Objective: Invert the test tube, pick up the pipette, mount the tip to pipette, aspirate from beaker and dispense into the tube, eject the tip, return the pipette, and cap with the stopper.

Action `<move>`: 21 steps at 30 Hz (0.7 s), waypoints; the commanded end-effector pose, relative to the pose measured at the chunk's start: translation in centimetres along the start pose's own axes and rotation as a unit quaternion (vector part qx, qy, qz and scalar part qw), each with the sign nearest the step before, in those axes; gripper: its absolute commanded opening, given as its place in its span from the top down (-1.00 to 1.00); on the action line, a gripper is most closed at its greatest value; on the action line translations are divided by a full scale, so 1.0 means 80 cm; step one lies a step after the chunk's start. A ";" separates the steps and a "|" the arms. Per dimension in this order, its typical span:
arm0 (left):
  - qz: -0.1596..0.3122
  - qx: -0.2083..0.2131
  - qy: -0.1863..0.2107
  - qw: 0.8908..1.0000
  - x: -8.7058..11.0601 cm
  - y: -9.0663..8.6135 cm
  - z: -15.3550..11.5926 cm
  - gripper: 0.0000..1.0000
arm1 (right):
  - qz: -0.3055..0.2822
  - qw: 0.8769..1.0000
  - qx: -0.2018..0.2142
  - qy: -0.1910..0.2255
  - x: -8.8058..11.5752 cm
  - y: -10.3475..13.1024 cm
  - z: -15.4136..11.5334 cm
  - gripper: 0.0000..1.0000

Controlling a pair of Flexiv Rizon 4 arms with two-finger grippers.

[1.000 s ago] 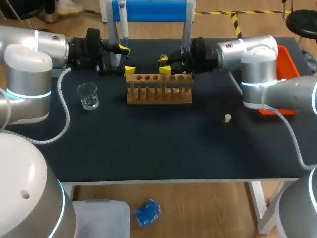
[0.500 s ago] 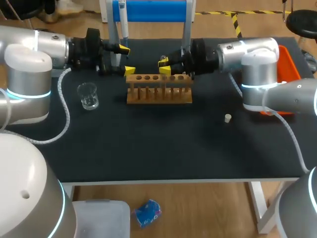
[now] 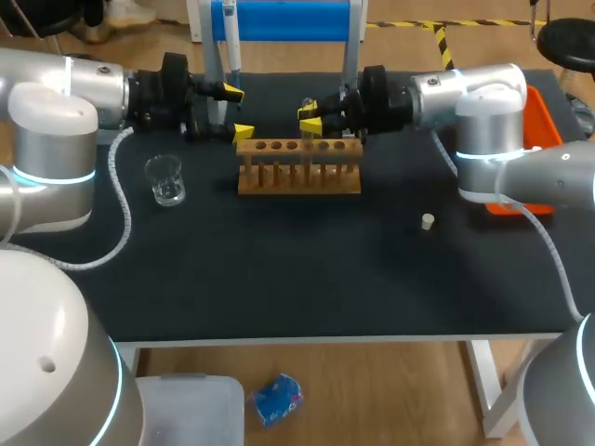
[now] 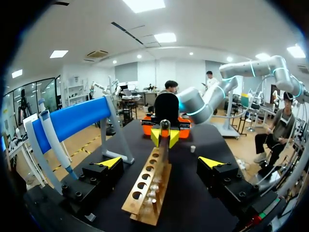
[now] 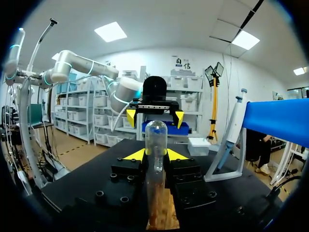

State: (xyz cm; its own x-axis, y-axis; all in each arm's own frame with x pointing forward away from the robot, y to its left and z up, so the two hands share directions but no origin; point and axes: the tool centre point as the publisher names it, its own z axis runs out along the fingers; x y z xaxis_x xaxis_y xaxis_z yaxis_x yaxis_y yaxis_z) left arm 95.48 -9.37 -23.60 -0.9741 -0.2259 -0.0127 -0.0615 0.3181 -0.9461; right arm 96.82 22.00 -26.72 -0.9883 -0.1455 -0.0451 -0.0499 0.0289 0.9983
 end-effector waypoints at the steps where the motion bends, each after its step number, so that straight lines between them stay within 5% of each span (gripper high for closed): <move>1: 0.000 0.000 0.000 1.000 -0.001 0.000 0.000 -1.00 | 0.002 1.000 -0.002 0.000 0.003 0.009 -0.004 1.00; 21: 0.000 0.000 0.000 1.000 -0.001 0.000 0.000 -1.00 | 0.019 1.000 0.002 0.002 0.005 0.036 -0.005 1.00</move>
State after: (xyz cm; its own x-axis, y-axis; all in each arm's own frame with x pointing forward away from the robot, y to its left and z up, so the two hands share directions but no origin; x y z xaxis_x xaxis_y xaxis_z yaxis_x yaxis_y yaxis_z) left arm 95.48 -9.37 -23.60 -0.9741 -0.2259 -0.0126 -0.0615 0.3181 -0.9461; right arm 96.62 21.72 -24.28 -0.9885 -0.1510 -0.0076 -0.0127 0.0324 0.9994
